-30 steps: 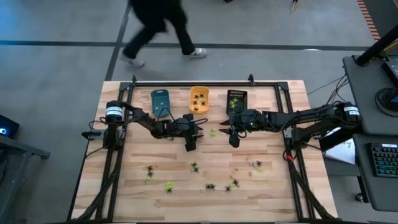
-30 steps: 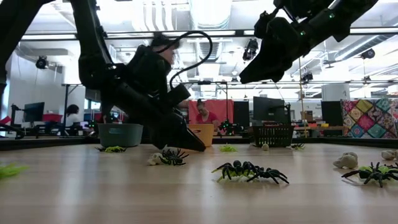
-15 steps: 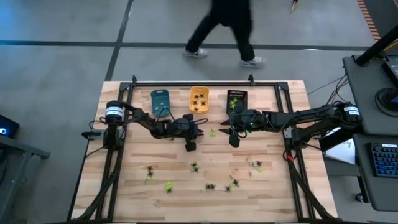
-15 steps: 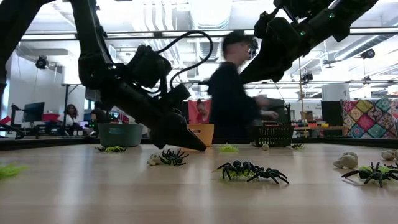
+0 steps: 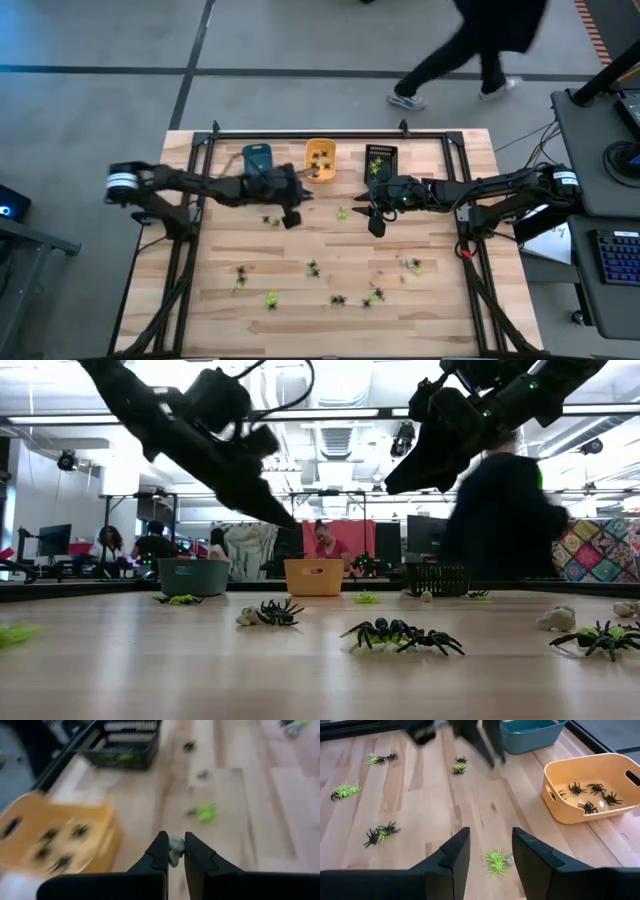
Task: Sort Halloween decoration
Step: Put the white skull toy into the blue bin
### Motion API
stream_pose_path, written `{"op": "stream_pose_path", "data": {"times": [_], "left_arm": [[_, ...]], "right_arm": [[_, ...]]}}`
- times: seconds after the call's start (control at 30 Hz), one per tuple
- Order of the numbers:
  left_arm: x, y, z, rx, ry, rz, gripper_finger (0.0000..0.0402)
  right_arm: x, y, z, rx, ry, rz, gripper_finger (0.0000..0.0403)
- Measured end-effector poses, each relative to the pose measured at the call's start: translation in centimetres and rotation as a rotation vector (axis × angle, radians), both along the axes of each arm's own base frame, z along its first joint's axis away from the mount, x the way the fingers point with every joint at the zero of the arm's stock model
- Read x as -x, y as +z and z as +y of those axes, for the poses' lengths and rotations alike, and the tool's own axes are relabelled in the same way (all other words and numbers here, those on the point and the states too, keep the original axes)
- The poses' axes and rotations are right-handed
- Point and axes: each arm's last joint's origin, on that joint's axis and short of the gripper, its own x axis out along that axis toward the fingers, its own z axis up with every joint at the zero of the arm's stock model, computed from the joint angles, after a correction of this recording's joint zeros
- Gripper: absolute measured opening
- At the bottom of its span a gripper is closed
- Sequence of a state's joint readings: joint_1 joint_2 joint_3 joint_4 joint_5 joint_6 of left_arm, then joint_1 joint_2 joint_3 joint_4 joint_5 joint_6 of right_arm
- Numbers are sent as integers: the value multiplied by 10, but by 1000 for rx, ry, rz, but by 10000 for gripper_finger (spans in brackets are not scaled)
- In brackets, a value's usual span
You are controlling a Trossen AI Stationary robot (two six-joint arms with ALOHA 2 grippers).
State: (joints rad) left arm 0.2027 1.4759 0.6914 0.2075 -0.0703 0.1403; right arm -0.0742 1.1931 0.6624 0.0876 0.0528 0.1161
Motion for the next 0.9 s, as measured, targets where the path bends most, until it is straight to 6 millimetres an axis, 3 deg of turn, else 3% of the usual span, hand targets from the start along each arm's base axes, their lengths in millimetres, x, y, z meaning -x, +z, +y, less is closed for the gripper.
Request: {"op": "stream_pose_path", "data": {"times": [0.2, 0.37, 0.5, 0.7, 0.9], "left_arm": [[46, 25, 36, 9, 158, 107, 3], [78, 24, 73, 47, 335, 197, 3], [97, 11, 100, 111, 477, 267, 3], [104, -5, 120, 227, 629, 280, 4], [97, -14, 130, 202, 705, 342, 8]], "right_arm": [[0, 0, 0, -7, -3, -1, 134], [0, 0, 0, -7, -4, -2, 134], [0, 0, 0, -7, -4, -1, 134], [0, 0, 0, -18, -11, -3, 134], [0, 0, 0, -19, -11, -3, 134]]}}
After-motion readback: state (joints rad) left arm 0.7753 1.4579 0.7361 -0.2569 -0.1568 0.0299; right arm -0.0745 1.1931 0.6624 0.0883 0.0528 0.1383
